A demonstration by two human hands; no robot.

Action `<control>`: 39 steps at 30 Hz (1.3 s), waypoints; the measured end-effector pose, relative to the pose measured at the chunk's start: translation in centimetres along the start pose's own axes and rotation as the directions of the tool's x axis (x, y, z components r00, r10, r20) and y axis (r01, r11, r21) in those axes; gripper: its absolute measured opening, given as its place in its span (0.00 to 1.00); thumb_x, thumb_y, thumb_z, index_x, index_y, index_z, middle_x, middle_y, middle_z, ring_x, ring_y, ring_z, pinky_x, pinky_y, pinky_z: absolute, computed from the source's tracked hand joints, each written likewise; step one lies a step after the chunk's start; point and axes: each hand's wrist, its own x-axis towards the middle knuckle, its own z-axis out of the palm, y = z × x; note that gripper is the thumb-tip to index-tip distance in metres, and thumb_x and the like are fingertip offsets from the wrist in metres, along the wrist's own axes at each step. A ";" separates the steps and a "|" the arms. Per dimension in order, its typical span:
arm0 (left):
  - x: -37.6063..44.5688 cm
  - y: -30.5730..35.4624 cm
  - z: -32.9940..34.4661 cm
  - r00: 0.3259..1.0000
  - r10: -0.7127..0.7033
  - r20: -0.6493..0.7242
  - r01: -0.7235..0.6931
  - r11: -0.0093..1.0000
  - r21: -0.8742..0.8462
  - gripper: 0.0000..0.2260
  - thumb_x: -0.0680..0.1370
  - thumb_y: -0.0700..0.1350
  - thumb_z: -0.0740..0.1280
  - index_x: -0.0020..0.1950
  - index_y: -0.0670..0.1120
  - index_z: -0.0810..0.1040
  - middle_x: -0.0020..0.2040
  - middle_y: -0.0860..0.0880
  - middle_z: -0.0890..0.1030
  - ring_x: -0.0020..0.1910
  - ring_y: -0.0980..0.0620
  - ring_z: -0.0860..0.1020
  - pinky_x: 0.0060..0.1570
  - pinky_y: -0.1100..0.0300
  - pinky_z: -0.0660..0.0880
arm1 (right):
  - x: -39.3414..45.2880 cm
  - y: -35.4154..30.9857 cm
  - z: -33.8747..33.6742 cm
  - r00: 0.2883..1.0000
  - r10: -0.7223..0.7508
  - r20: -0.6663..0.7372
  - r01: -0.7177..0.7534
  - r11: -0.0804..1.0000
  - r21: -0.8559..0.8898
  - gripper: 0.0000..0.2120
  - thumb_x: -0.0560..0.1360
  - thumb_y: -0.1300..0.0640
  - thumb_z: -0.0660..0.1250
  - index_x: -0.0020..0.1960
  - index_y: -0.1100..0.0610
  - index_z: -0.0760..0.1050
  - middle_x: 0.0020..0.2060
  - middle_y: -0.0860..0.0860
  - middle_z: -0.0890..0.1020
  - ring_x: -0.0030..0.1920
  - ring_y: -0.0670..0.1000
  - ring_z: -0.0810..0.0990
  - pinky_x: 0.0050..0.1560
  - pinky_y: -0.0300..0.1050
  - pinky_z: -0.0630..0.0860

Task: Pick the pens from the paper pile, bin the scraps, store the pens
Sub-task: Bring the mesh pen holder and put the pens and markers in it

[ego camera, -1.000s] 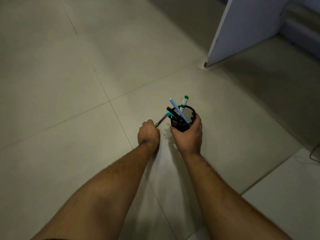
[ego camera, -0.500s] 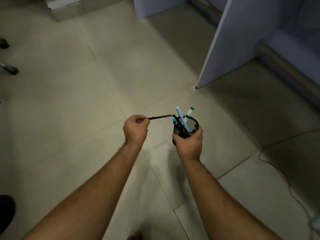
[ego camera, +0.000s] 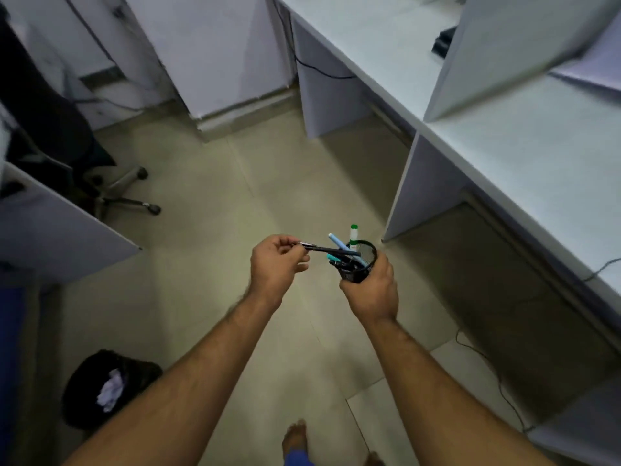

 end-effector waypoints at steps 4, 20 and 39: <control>-5.2 4.8 -1.4 0.995 0.095 0.014 -0.096 0.979 0.178 0.04 0.73 0.36 0.69 0.46 0.41 0.80 0.34 0.45 0.79 0.32 0.48 0.78 0.36 0.54 0.80 | -3.4 -4.6 -4.2 0.989 -0.110 0.095 0.104 0.992 0.065 0.36 0.62 0.51 0.77 0.67 0.53 0.68 0.59 0.51 0.77 0.58 0.57 0.77 0.55 0.52 0.78; -15.4 10.5 -22.4 0.932 0.360 -0.047 -0.346 0.920 0.185 0.12 0.73 0.38 0.72 0.54 0.50 0.80 0.35 0.52 0.79 0.32 0.55 0.74 0.35 0.62 0.74 | -18.3 -18.3 1.0 0.838 -0.423 0.344 0.297 0.883 0.364 0.35 0.59 0.48 0.78 0.63 0.40 0.69 0.56 0.41 0.81 0.54 0.45 0.82 0.54 0.53 0.81; -9.5 -6.8 -68.1 0.574 0.085 -0.814 0.199 0.950 0.240 0.11 0.76 0.44 0.67 0.57 0.44 0.78 0.55 0.47 0.81 0.53 0.48 0.79 0.53 0.56 0.75 | -40.1 -39.3 33.5 0.412 -0.615 0.672 0.387 0.786 0.483 0.33 0.61 0.57 0.81 0.59 0.38 0.71 0.54 0.41 0.83 0.54 0.41 0.82 0.58 0.47 0.80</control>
